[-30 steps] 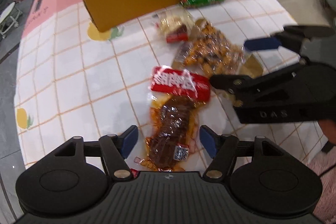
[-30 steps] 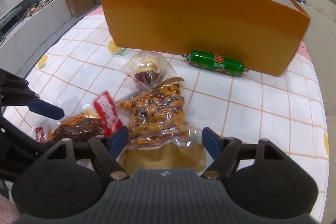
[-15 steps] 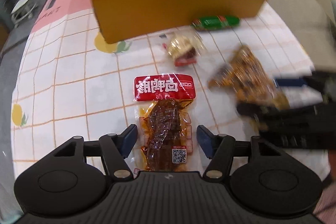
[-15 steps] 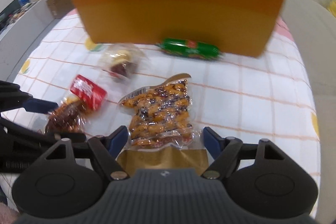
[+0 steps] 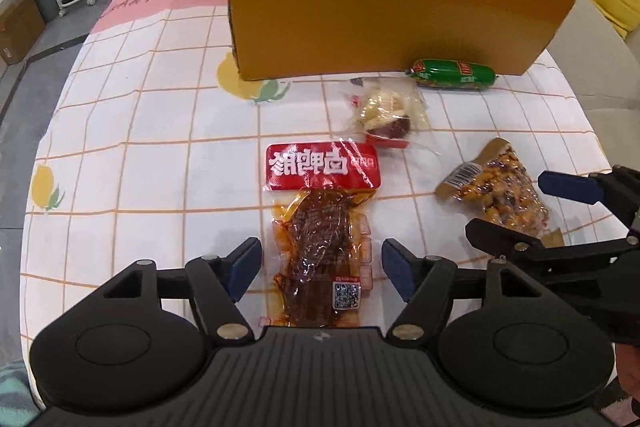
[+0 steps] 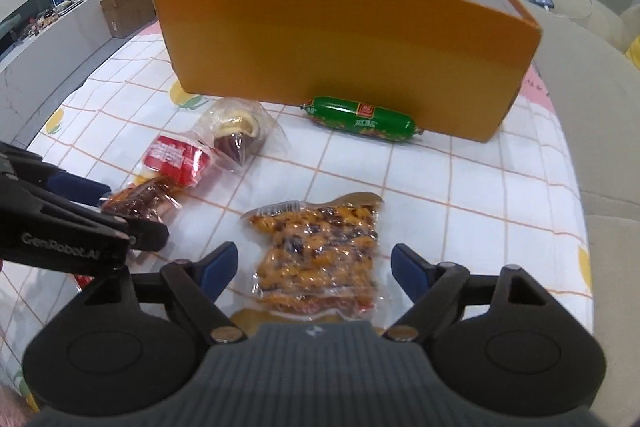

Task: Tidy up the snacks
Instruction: 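Grasp the red-labelled meat pack with the left gripper while the right grasps the clear nut pack, then lift both packs and carry them over the orange box with both grippers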

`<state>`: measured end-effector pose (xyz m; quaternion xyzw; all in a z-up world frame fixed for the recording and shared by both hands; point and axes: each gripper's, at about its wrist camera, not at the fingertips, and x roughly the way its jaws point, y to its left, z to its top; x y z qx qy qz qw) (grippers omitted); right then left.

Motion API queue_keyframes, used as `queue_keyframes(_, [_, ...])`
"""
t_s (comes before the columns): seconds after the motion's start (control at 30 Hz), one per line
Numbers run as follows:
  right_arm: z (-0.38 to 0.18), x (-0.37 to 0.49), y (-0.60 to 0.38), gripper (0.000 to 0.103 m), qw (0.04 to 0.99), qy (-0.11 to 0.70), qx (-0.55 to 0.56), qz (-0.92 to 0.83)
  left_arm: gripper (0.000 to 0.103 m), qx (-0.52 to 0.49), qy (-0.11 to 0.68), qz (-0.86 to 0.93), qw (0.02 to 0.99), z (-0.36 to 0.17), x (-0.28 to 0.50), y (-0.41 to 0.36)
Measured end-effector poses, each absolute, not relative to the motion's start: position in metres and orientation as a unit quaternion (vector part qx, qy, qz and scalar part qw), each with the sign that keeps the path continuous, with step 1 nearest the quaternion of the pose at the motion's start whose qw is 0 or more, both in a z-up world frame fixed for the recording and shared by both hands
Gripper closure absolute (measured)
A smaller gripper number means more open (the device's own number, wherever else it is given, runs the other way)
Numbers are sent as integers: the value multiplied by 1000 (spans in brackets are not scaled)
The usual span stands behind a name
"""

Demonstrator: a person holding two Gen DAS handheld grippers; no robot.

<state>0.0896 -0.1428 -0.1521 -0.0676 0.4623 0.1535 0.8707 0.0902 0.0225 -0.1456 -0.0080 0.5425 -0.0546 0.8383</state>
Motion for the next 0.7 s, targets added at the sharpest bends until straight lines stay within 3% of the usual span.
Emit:
queue_keyframes(0.33, [-160, 85, -140, 28, 874, 452, -81, 158, 23, 38, 527, -69, 846, -151, 85, 12])
queue_keyframes(0.7, [-157, 86, -141, 37, 873, 459, -68, 151, 36, 25, 510, -55, 858, -150, 85, 9])
